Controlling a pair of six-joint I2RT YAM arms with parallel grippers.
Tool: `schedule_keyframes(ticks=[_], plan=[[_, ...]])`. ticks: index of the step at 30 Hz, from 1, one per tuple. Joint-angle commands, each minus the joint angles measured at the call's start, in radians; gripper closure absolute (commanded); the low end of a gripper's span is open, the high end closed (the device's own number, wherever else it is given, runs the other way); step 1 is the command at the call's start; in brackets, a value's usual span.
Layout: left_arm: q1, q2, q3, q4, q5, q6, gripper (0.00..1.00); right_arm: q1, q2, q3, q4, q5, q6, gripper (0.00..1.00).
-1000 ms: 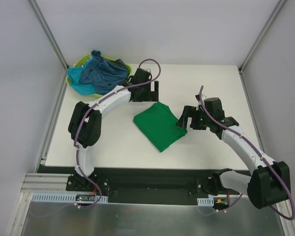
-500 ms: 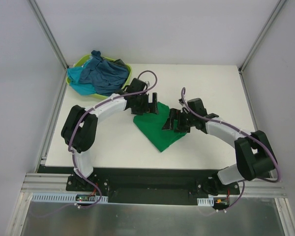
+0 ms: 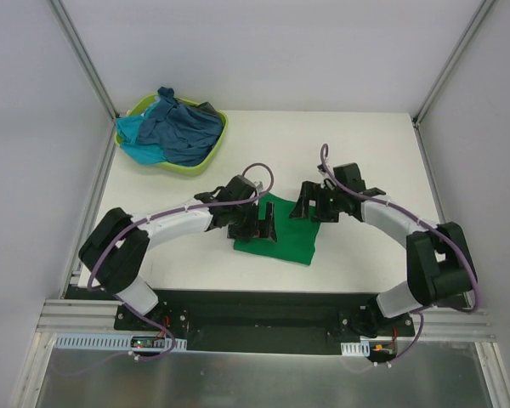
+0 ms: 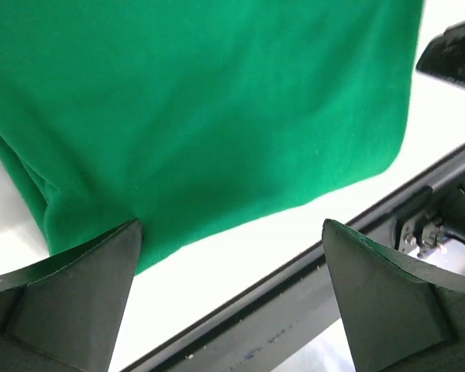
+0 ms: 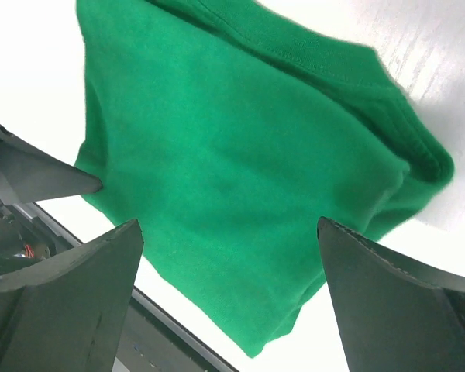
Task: Fold and stack the t-shirts
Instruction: Fold the long partially folded tshirt into a neat square
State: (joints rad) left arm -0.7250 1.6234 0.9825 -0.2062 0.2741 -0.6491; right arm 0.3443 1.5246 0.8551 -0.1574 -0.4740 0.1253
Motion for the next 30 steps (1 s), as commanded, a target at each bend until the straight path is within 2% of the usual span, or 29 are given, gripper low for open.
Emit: schedule_keyframes(ticks=[1, 5, 7, 11, 13, 18, 21, 23, 26, 30], plan=[[-0.021, -0.135, -0.042, 0.007, -0.073, -0.038, 0.01, -0.004, -0.174, 0.009, -0.065, 0.067, -0.061, 0.04], [-0.013, -0.201, -0.038, -0.016, -0.257, -0.003, 0.01, -0.008, -0.286, -0.054, -0.067, 0.207, -0.065, 0.04], [0.025, -0.183, -0.013, -0.025, -0.289, 0.022, 0.01, -0.011, -0.284, -0.051, -0.064, 0.233, -0.069, 0.04], [0.145, -0.05, 0.082, -0.025, -0.228, 0.042, 0.03, -0.018, -0.19, 0.008, -0.065, 0.189, -0.067, 0.04], [0.176, 0.028, 0.158, -0.025, -0.178, 0.069, 0.09, -0.019, -0.132, 0.042, -0.064, 0.173, -0.066, 0.01], [0.191, 0.148, 0.246, -0.024, -0.125, 0.101, 0.23, -0.024, -0.006, 0.104, -0.067, 0.179, -0.07, 0.1], [0.196, 0.18, 0.268, -0.027, -0.107, 0.103, 0.37, -0.022, 0.032, 0.113, -0.057, 0.178, -0.069, 0.18], [0.196, 0.207, 0.284, -0.025, -0.093, 0.105, 0.51, -0.024, 0.052, 0.121, -0.057, 0.17, -0.072, 0.24], [0.196, 0.246, 0.312, -0.025, -0.076, 0.112, 0.6, -0.024, 0.066, 0.125, -0.057, 0.178, -0.079, 0.26], [0.197, 0.27, 0.321, -0.025, -0.062, 0.112, 0.62, -0.022, 0.078, 0.133, -0.057, 0.189, -0.084, 0.29]])
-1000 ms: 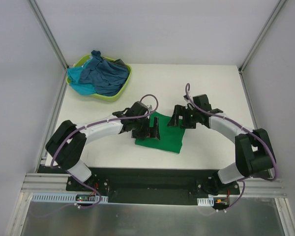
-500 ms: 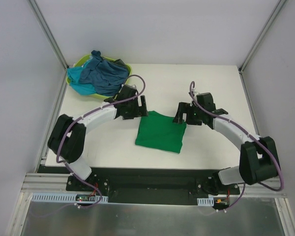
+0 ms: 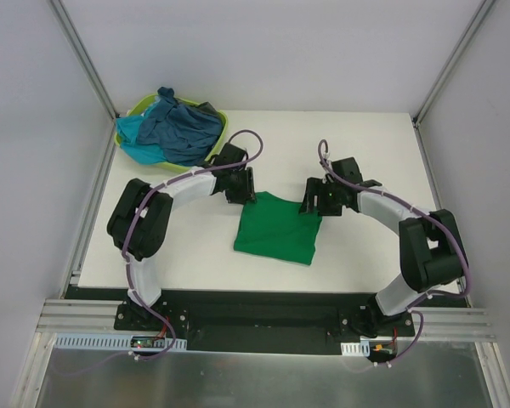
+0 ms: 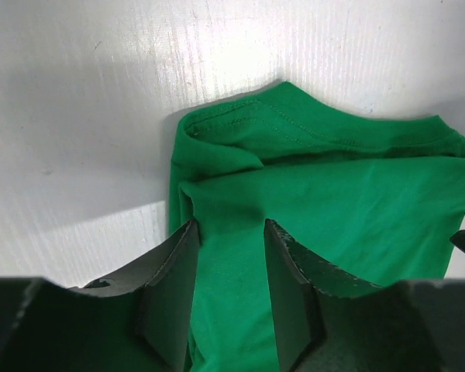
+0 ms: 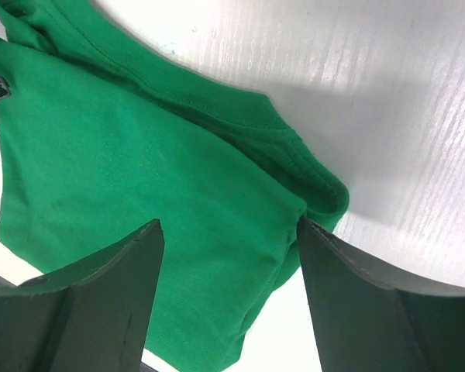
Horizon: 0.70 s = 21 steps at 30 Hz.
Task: Fold and stack the t-shirts
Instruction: Fold the long partially folded tshirt into a neat square
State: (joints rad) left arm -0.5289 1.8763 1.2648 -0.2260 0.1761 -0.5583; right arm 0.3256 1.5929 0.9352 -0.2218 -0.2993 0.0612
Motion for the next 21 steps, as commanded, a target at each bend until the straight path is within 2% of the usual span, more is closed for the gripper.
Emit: schedule_keyframes(ticks=[1, 4, 6, 7, 9, 14, 16, 21], plan=[[0.001, 0.026, 0.042, -0.007, 0.031, 0.021, 0.66, -0.005, 0.013, 0.056, 0.007, 0.019, -0.02, 0.29], [0.001, 0.037, 0.051, -0.009, 0.036, 0.023, 0.77, -0.003, 0.029, 0.066, 0.009, 0.022, -0.023, 0.32], [0.001, 0.038, 0.051, -0.01, 0.049, 0.023, 0.97, -0.003, 0.039, 0.071, 0.009, 0.017, -0.021, 0.37], [0.001, 0.035, 0.051, -0.01, 0.049, 0.023, 1.0, -0.003, 0.044, 0.074, 0.01, 0.012, -0.021, 0.43], [0.001, 0.023, 0.045, -0.01, 0.046, 0.024, 1.0, -0.005, 0.05, 0.076, 0.01, 0.002, -0.021, 0.52], [0.001, -0.026, 0.021, -0.009, 0.04, 0.024, 1.0, -0.005, 0.029, 0.067, 0.01, 0.009, -0.006, 0.88], [0.0, -0.061, -0.001, -0.004, 0.042, 0.02, 1.0, -0.003, 0.001, 0.054, 0.01, 0.002, 0.008, 0.96], [-0.002, -0.178, -0.082, 0.037, 0.042, 0.017, 1.0, -0.002, -0.121, 0.002, 0.004, -0.02, 0.023, 0.99]])
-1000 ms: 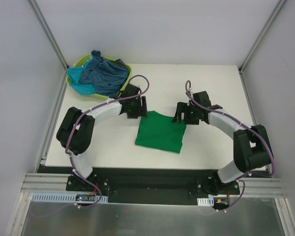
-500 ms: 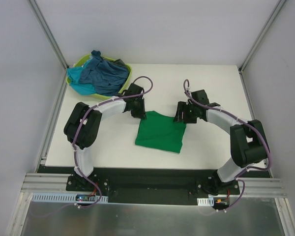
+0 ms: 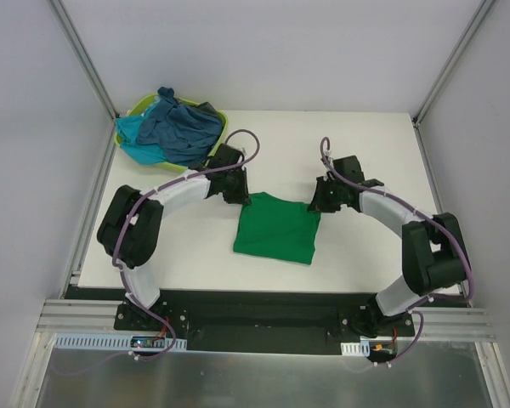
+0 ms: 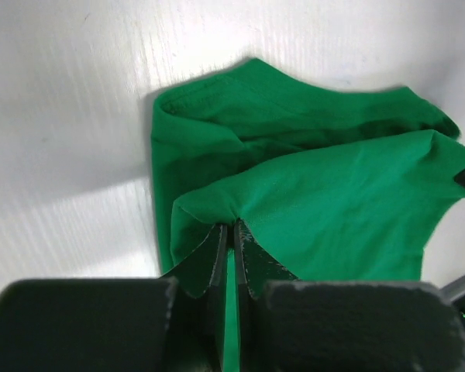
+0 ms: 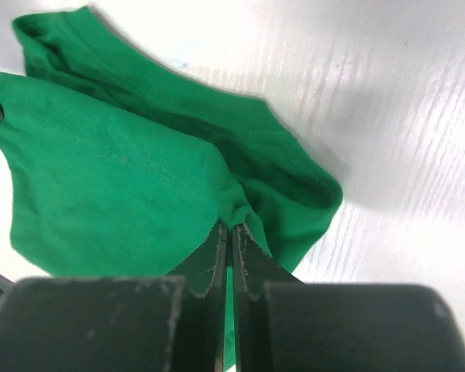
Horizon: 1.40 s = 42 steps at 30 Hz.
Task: Fold and stack the t-shirts
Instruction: Fold the long partially folded tshirt into a neat square
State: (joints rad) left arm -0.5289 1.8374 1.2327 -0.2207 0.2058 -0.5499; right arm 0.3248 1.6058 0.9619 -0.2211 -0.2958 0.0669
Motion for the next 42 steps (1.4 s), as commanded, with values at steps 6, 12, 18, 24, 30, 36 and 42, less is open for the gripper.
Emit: schedule_keyframes(ticks=[6, 12, 18, 24, 30, 36, 42], plan=[[-0.003, -0.205, -0.067, 0.049, 0.047, 0.036, 1.0, -0.004, -0.234, -0.055, -0.029, -0.04, 0.025, 0.99], [-0.003, -0.166, -0.006, 0.057, 0.021, 0.057, 1.0, -0.033, -0.23, -0.069, -0.027, -0.002, 0.02, 0.99], [-0.003, -0.049, 0.083, 0.049, -0.022, 0.107, 1.0, -0.075, -0.158, -0.089, 0.049, 0.006, 0.025, 0.99], [-0.002, 0.098, 0.178, 0.003, -0.086, 0.119, 1.0, -0.098, 0.009, -0.058, 0.132, 0.013, 0.033, 0.98], [0.0, 0.174, 0.286, -0.08, -0.171, 0.143, 0.75, -0.107, 0.057, -0.008, 0.149, 0.055, 0.05, 0.83], [0.0, 0.079, 0.294, -0.112, -0.194, 0.15, 0.3, -0.104, -0.055, 0.046, 0.027, 0.072, 0.016, 0.11], [0.0, -0.153, 0.124, -0.114, -0.2, 0.096, 0.01, -0.107, -0.301, -0.057, -0.011, 0.047, 0.057, 0.04]])
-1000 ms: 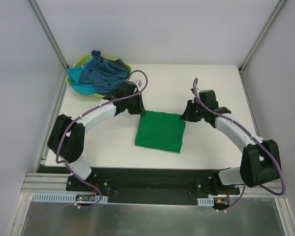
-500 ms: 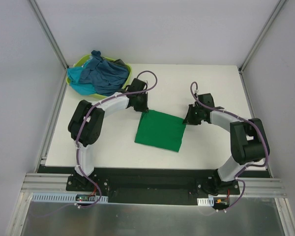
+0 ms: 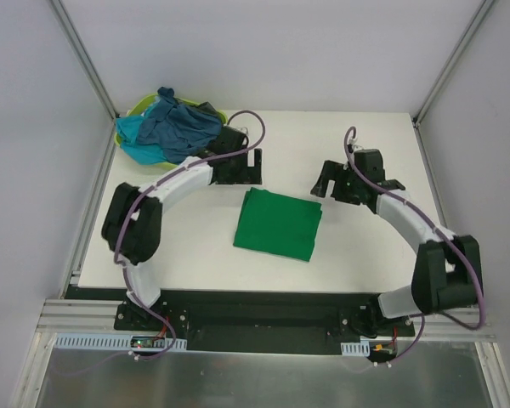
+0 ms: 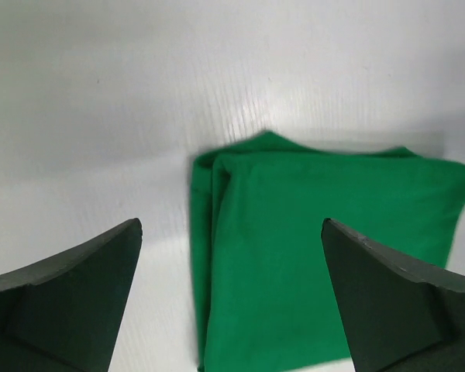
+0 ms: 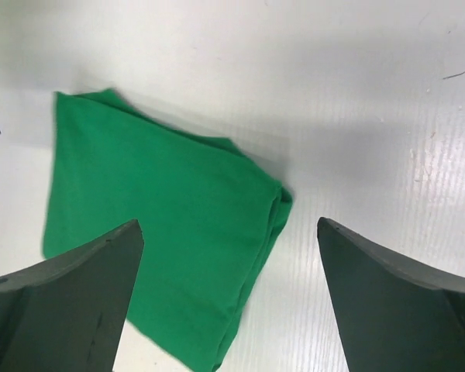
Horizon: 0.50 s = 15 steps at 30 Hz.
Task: Fold and stack the t-shirts
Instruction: Fold the long partially folded tshirt into a neat square, then put the neatly folded tshirt into the corner of the board with the right arm
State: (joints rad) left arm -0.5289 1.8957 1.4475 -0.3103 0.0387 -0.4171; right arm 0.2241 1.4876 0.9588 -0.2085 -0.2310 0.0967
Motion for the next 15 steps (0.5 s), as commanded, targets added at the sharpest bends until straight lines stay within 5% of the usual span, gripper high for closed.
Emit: schedule_keyframes(ticks=[1, 9, 15], plan=[[0.0, -0.28, -0.136, -0.024, -0.033, -0.057, 0.01, -0.006, -0.241, -0.087, -0.013, -0.028, 0.043, 0.04], [-0.002, -0.691, -0.557, -0.01, -0.198, -0.218, 0.01, -0.002, -0.374, -0.293, 0.046, -0.091, 0.214, 0.04], [-0.002, -0.797, -0.674, -0.001, -0.192, -0.247, 0.01, 0.092, -0.299, -0.331, 0.084, -0.018, 0.282, 0.01]])
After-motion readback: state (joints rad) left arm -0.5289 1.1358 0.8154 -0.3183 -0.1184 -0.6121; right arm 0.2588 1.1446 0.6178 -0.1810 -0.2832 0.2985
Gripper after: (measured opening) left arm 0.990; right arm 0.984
